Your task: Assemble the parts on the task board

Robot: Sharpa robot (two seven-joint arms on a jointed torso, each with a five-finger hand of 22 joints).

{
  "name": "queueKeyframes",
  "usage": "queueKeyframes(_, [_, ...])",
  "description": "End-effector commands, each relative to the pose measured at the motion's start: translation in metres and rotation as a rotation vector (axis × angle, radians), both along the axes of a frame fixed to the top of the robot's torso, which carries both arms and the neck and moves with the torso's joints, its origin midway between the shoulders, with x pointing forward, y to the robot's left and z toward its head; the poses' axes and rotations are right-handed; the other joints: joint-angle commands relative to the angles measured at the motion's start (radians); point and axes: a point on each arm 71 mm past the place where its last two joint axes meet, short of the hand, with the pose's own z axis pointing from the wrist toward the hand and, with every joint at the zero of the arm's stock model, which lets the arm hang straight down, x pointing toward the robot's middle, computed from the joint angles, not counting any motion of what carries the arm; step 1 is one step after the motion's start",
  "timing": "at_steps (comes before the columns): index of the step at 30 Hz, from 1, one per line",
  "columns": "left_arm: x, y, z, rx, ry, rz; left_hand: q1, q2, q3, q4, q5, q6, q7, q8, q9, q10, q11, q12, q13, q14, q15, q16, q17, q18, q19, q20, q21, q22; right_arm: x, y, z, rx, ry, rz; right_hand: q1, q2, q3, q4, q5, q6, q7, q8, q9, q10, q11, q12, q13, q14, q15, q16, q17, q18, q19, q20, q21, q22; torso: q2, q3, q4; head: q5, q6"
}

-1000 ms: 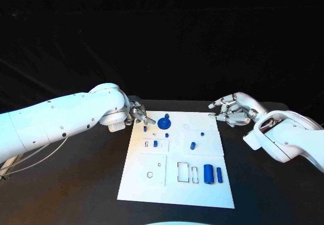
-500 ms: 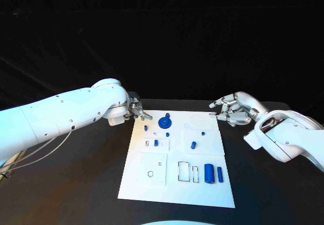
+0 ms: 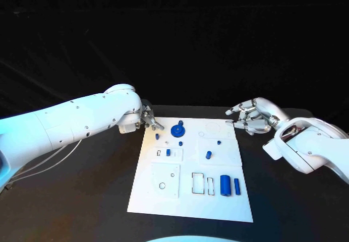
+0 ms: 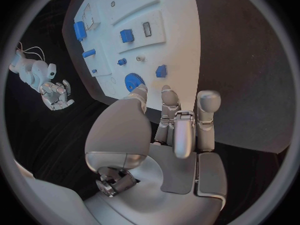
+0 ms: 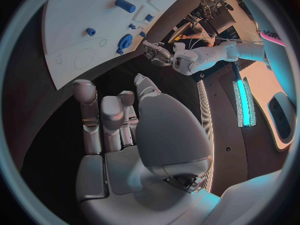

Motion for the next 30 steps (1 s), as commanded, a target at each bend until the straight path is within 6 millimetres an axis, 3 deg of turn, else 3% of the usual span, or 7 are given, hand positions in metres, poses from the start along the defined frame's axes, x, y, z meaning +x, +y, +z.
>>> queueKeyframes(1, [-0.001,-0.003,-0.002,0.020,0.026,-0.030,-0.001,0.011,-0.006,0.001,0.000,-0.006,0.002,-0.004,-0.002,0.004,0.003,0.008,0.010,0.076,0.005,-0.007,0.182,0.011,-0.001,0.001,-0.003,0.004,0.000,0.001,0.000,-0.005,-0.010,0.009,-0.011,-0.001,-0.001,0.006,0.005,0.005,-0.001,0.004,-0.001,-0.005,0.003,-0.001,0.001,0.006,0.003,-0.006,0.001,0.014,0.001,-0.003,-0.005,0.001,-0.001,0.0010,0.0014,-0.001,-0.003])
queueKeyframes(4, [-0.001,-0.004,-0.003,0.024,0.036,-0.035,-0.002,0.016,-0.009,0.001,0.000,-0.003,0.001,-0.004,-0.004,0.020,0.003,0.029,0.035,0.076,0.005,-0.006,0.183,0.009,0.004,0.002,0.001,0.013,0.000,0.002,0.000,-0.004,-0.010,0.010,-0.011,-0.001,-0.001,0.006,0.005,0.005,-0.001,0.004,-0.001,-0.005,0.003,-0.001,0.001,0.006,0.003,-0.006,0.001,0.014,0.001,-0.003,-0.005,0.001,-0.001,0.0011,0.0016,-0.001,-0.002])
queueKeyframes(30, [-0.001,-0.008,-0.013,0.043,0.079,-0.051,0.005,0.033,-0.017,-0.001,0.001,0.010,-0.003,-0.002,-0.010,0.038,-0.001,0.052,0.056,0.079,0.003,-0.001,0.189,0.005,0.019,0.003,0.013,0.037,0.000,0.002,0.000,-0.003,-0.008,0.012,-0.012,0.000,0.000,0.007,0.007,0.006,-0.001,0.005,-0.001,-0.003,0.003,0.002,0.004,0.007,0.003,-0.005,0.004,0.013,0.002,-0.003,-0.004,0.002,-0.002,0.0005,0.0007,0.001,-0.013])
